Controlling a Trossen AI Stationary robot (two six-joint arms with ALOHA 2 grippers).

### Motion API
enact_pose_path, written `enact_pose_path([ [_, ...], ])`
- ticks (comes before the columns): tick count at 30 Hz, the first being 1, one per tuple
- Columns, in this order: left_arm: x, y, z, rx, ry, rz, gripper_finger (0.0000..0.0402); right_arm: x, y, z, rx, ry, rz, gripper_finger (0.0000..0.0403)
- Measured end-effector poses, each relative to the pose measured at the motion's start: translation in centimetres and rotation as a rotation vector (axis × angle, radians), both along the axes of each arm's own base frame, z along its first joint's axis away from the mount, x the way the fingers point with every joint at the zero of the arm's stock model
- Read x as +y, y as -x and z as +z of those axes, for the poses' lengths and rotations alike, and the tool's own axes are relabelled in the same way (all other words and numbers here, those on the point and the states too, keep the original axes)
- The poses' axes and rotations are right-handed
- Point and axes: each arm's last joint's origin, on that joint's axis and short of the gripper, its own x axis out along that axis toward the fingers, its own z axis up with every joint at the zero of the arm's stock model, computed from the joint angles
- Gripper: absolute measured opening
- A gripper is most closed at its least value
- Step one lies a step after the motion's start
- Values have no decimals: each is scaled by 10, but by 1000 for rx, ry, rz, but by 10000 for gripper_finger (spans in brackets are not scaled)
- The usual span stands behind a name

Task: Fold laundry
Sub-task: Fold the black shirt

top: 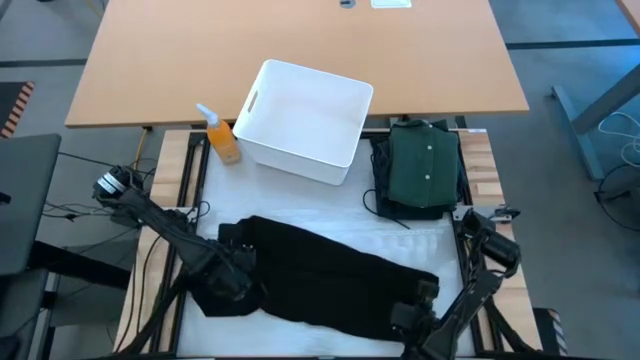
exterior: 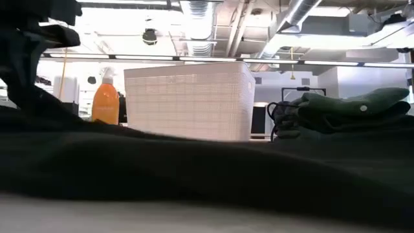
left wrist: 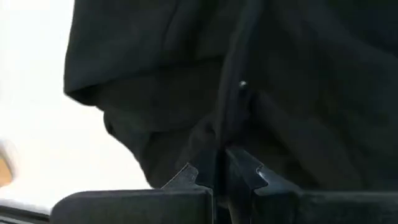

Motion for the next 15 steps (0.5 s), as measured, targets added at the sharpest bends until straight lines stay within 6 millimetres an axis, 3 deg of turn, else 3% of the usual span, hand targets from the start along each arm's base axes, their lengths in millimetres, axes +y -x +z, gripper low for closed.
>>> enact_pose_path([
  [8,5,-9,-1,-96,-53,5,10,-28,39,-14,-125,-165,-114,22],
  [15,5,-11,8,-98,-98,-59,74,-56,47,1,-154,-166,-213,51],
])
